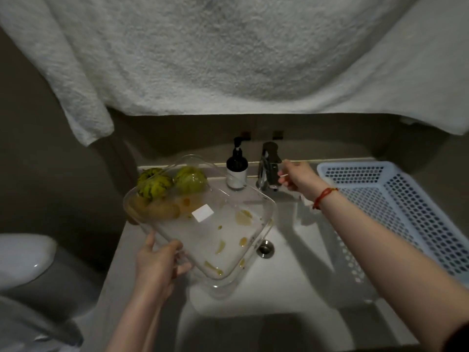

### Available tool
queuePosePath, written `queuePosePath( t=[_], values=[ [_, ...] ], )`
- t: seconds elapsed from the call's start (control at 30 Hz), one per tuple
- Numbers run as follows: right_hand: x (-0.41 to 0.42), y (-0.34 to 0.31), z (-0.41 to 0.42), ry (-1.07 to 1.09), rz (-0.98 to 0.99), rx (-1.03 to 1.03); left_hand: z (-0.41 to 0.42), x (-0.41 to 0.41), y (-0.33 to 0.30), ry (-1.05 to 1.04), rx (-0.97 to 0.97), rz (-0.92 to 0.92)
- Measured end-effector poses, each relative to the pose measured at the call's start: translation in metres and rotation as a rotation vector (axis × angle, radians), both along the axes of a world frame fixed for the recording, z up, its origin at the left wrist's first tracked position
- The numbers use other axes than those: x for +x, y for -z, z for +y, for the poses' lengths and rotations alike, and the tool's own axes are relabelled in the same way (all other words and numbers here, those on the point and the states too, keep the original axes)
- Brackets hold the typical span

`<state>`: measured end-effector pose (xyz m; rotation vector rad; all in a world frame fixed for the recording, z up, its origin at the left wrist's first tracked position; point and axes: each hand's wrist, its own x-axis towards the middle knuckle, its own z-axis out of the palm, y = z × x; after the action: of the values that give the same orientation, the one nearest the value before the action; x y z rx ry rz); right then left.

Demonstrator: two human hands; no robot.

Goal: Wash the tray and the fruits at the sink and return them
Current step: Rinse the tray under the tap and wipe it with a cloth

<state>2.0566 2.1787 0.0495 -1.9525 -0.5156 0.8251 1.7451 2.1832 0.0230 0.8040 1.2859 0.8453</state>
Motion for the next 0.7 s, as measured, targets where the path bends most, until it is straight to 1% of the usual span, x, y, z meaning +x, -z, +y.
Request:
queuePosePath(
  t=[0.17,0.27,0.47,0.7],
  values=[
    [0.003,0.007,0.017,-0.058,0.31,0.115,-0.02,0.037,0.01,-0.078,-0.029,-0.014],
    [0.002,0.004,0.022,-0.089,0.442,0.187,-0.032,0.05,0.017,-0.126,-0.01,0.012],
    [0.001,0.001,0.025,-0.058,0.525,0.238,-0.051,0.062,0.03,-0.171,0.01,0.053],
    [0.004,-0.005,0.026,-0.048,0.522,0.281,-0.057,0.07,0.04,-0.164,0.003,0.089]
  ],
)
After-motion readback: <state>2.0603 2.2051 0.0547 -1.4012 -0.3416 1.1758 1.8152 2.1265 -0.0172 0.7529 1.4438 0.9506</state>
